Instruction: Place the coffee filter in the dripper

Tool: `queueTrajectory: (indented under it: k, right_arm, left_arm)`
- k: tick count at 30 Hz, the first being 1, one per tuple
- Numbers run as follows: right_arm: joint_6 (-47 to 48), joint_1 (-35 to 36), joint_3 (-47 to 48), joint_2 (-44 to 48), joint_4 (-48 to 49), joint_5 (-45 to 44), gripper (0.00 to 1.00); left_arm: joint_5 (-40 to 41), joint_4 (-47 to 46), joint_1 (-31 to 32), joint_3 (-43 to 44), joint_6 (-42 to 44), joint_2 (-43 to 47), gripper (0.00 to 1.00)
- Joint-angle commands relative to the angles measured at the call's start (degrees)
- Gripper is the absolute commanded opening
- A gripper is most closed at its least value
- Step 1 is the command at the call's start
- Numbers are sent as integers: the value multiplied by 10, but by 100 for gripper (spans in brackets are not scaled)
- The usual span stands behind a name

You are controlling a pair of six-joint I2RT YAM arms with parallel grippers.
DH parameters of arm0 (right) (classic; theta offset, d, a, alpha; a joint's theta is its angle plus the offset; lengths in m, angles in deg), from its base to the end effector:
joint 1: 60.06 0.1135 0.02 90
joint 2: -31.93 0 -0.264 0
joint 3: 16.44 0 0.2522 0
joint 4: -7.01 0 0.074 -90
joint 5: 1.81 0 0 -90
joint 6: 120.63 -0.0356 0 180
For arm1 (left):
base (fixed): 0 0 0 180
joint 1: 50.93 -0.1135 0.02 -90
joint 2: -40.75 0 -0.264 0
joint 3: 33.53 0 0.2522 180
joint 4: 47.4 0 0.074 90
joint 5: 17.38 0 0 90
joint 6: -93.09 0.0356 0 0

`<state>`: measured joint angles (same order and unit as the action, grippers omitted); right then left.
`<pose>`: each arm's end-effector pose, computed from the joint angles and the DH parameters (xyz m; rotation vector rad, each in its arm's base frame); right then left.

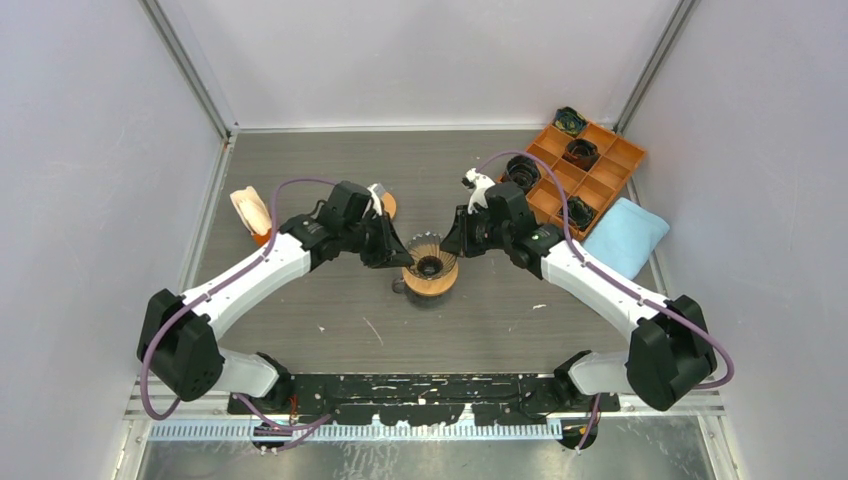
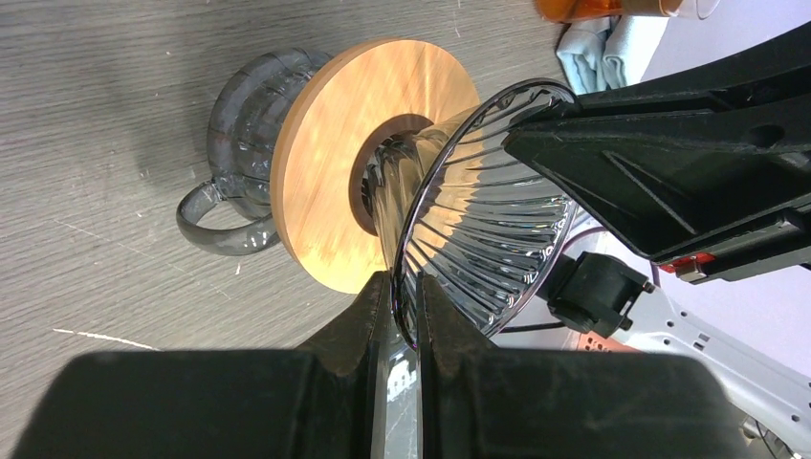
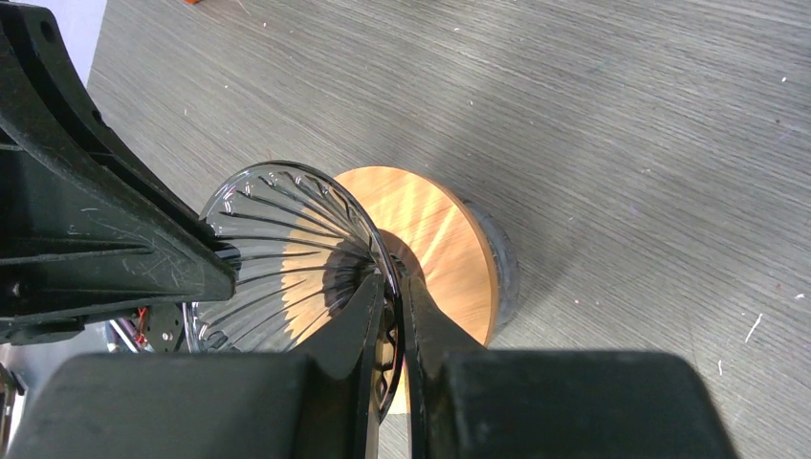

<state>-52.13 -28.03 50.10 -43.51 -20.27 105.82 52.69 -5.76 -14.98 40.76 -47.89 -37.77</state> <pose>0.2401 0.1629 0.2663 -0.3906 2.2698 0.8427 0.2307 -0.1823 0.2765 -0.1571 2.6123 -1.0608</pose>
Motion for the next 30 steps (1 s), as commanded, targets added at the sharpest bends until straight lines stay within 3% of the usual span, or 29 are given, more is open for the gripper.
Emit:
queueTrajectory:
  k: [1,24,30]
  right_arm:
    - [27,12,-34,-51,-59,-24,1]
    - [59,15,-62,-81,-54,-48,1]
    - [53,15,-32,-61,-77,-44,1]
  left_arm:
    - [24,21,13,11,33,-28,3]
    - [90,54,50,11,52,-57,3]
    - [99,60,50,24,50,-40,9]
